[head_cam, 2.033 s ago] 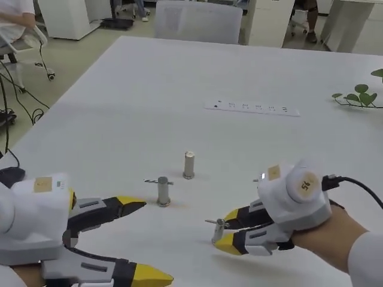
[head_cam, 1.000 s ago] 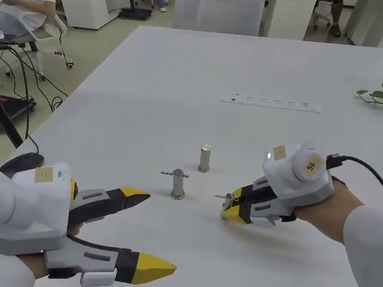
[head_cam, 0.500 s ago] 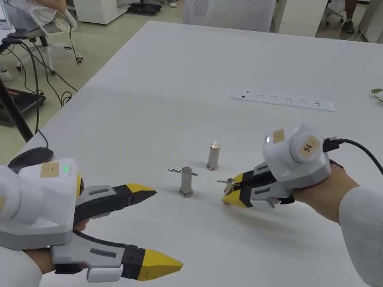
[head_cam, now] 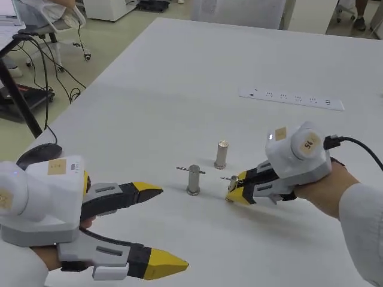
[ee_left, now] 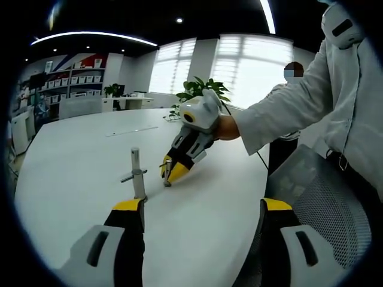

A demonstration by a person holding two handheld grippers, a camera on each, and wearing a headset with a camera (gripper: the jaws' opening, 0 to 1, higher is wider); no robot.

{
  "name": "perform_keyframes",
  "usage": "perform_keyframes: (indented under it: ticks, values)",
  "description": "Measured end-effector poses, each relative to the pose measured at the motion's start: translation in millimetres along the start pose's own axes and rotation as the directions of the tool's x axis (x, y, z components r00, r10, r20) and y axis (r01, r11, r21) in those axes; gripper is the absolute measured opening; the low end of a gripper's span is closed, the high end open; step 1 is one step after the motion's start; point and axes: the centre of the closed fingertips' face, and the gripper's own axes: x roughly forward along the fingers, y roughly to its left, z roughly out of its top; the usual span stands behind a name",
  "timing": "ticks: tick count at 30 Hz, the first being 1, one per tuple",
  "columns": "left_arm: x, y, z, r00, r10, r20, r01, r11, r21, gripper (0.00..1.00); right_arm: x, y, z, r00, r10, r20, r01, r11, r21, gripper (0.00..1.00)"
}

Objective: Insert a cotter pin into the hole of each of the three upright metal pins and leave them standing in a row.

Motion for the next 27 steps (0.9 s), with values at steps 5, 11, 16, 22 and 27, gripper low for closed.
perform_keyframes:
  ticks: [5, 11, 16, 22, 27]
  values:
    - [-0.7, 1.2, -0.2, 1.0, 0.003, 0.001, -0.003, 1.0, -0.005, 0.79, 0.6, -1.0, 1.6, 1.0, 0.003, 0.003, -0.003, 1.0, -0.014, 0.11]
    - [0.2, 0.7, -0.1, 1.0, 0.0, 0.002, 0.0, 1.0, -0.006, 0.79, 0.6, 0.1, 1.2, 0.9999, 0.01, 0.007, -0.01, 1.0, 0.011, 0.12]
    - [0.5, 0.8, 0.5, 1.0, -0.001, 0.002, 0.001, 1.0, -0.006, 0.79, -1.1, 1.1, 0.1, 0.9999, 0.007, 0.015, -0.007, 0.999, 0.047, 0.16]
    - [1.1, 0.1, 0.4, 1.0, -0.004, 0.001, 0.004, 1.0, -0.004, 0.78, -10.8, 3.0, -5.9, 0.9999, 0.003, 0.016, -0.005, 0.997, 0.075, 0.2]
    - [1.8, -1.5, 2.0, 0.9999, -0.008, 0.006, 0.008, 1.0, -0.002, 0.78, -22.0, 4.1, -17.4, 0.9999, 0.0, 0.013, -0.001, 0.995, 0.096, 0.23]
